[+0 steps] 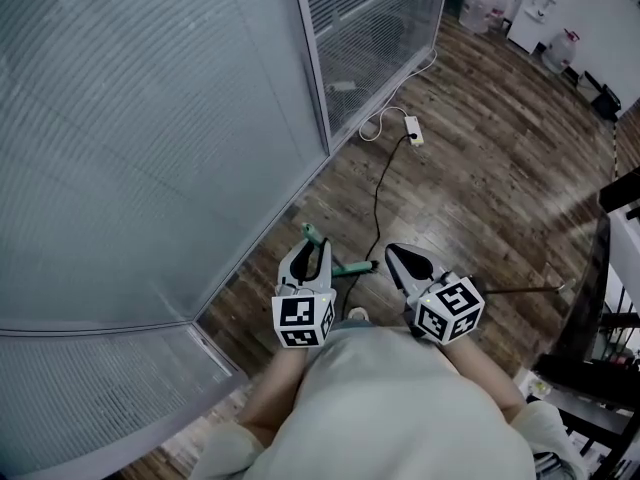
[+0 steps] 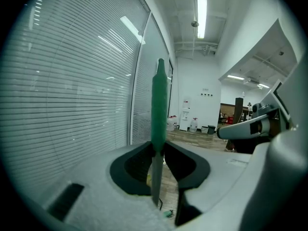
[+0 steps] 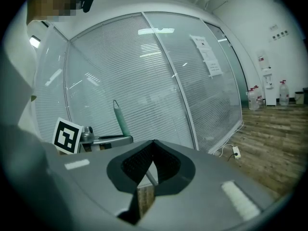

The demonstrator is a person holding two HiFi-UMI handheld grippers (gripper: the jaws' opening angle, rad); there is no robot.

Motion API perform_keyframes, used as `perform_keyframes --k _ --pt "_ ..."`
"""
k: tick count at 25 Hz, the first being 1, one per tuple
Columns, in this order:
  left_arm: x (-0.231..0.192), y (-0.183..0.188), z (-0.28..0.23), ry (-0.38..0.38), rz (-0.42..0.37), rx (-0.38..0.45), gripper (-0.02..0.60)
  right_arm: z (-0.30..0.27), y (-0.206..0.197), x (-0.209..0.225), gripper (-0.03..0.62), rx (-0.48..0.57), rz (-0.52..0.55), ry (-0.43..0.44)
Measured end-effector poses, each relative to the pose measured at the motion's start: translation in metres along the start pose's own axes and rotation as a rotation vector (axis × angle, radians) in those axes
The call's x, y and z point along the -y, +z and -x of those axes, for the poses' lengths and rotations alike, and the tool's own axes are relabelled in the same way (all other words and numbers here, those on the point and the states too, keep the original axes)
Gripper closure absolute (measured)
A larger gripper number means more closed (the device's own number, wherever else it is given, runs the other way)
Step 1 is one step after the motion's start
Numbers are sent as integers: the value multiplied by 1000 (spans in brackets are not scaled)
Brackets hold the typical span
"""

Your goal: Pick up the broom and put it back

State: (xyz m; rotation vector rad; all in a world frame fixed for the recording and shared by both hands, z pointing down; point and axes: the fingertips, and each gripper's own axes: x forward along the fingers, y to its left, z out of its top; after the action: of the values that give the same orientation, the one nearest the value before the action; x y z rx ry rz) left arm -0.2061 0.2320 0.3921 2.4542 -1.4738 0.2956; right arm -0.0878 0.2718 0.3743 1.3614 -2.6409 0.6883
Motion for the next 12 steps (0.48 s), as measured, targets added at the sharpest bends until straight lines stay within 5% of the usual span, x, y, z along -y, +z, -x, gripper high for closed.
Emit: perform_keyframes --k 12 --pt "-40 12 -21 15 6 15 495 -30 1 0 588 -48 3 -3"
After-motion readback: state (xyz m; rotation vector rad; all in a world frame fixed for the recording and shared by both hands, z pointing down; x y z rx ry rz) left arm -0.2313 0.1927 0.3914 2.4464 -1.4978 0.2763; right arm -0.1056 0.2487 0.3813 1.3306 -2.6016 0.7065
